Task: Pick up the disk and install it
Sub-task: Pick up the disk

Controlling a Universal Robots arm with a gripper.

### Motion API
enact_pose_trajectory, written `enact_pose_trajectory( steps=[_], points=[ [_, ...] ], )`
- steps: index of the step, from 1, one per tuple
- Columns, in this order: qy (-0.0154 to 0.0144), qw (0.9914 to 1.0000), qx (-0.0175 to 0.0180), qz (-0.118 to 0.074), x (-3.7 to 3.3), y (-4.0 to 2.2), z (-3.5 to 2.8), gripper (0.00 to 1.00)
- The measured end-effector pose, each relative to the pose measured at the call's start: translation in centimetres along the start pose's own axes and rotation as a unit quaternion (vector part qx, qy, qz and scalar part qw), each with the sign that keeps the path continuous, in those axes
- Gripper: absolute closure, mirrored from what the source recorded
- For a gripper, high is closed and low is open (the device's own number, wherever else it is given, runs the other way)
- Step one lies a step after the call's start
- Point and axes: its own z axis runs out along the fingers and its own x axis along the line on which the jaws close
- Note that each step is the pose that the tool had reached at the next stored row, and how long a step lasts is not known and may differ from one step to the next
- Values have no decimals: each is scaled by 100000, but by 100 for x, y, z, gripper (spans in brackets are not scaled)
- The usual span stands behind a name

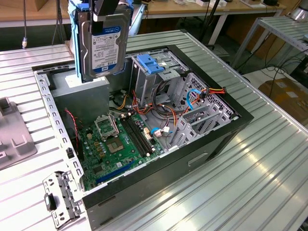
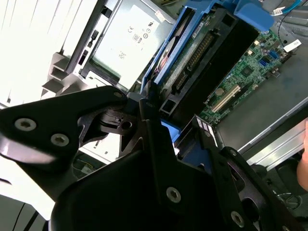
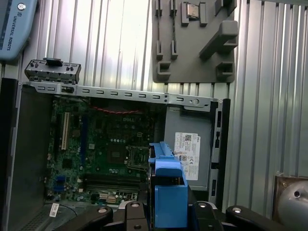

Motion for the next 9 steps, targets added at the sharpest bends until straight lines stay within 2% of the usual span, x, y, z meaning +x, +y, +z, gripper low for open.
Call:
enact_pose_trajectory(
  steps=[9],
  points=[
    [1, 100000, -3, -1, 50, -42, -2, 63]
  ],
)
